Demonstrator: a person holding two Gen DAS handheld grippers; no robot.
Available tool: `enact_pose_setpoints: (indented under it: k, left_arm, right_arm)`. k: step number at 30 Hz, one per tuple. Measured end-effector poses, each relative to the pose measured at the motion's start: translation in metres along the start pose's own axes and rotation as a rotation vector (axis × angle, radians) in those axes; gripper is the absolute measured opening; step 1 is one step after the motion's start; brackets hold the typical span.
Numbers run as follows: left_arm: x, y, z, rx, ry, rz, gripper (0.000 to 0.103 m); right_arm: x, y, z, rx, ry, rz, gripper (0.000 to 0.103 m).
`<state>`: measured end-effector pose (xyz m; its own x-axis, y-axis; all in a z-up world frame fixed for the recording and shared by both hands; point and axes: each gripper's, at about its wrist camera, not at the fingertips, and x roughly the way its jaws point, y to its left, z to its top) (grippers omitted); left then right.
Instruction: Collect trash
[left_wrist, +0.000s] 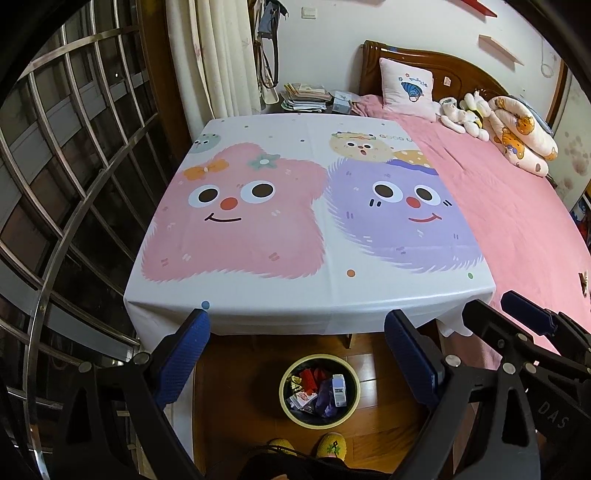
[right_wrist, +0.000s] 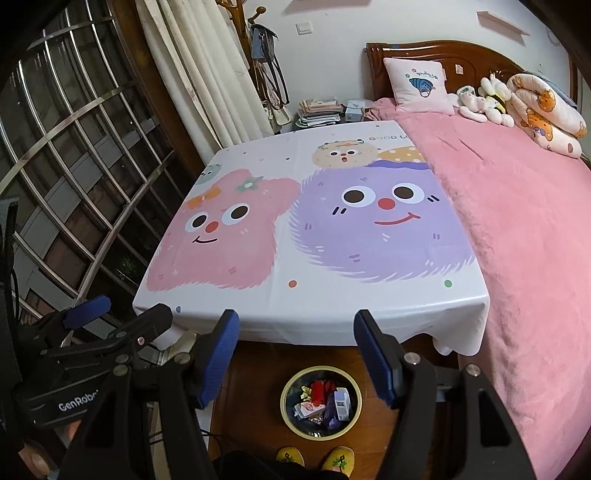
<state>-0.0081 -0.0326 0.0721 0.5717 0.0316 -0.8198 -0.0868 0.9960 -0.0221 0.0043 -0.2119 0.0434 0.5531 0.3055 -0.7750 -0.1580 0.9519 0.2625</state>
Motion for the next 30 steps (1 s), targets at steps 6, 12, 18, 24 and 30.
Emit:
enact_pose_setpoints:
  k: [6,12,18,24,30]
  left_arm:
    - [0.002,-0.001,-0.003,-0.003,0.009,0.004,0.094]
    - [0.002,-0.003,-0.005,-0.004,0.012,0.008,0.094]
    - [0.002,-0.003,-0.006,-0.006,0.013,0.005,0.094]
    - [0.001,-0.004,-0.009,-0.009,0.016,-0.002,0.094]
    - [0.000,-0.005,-0.011,-0.010,0.017,-0.006,0.094]
  right_arm:
    - [0.001,-0.001,-0.001,0.002,0.003,0.006,0.065]
    - [0.001,0.000,-0.002,0.003,0.005,0.008,0.065]
    - [0.001,-0.001,-0.002,0.003,0.006,0.010,0.065]
    - [0.001,-0.002,-0.003,0.004,0.007,0.013,0.065]
    - [0.001,-0.003,-0.004,0.005,0.007,0.014,0.065]
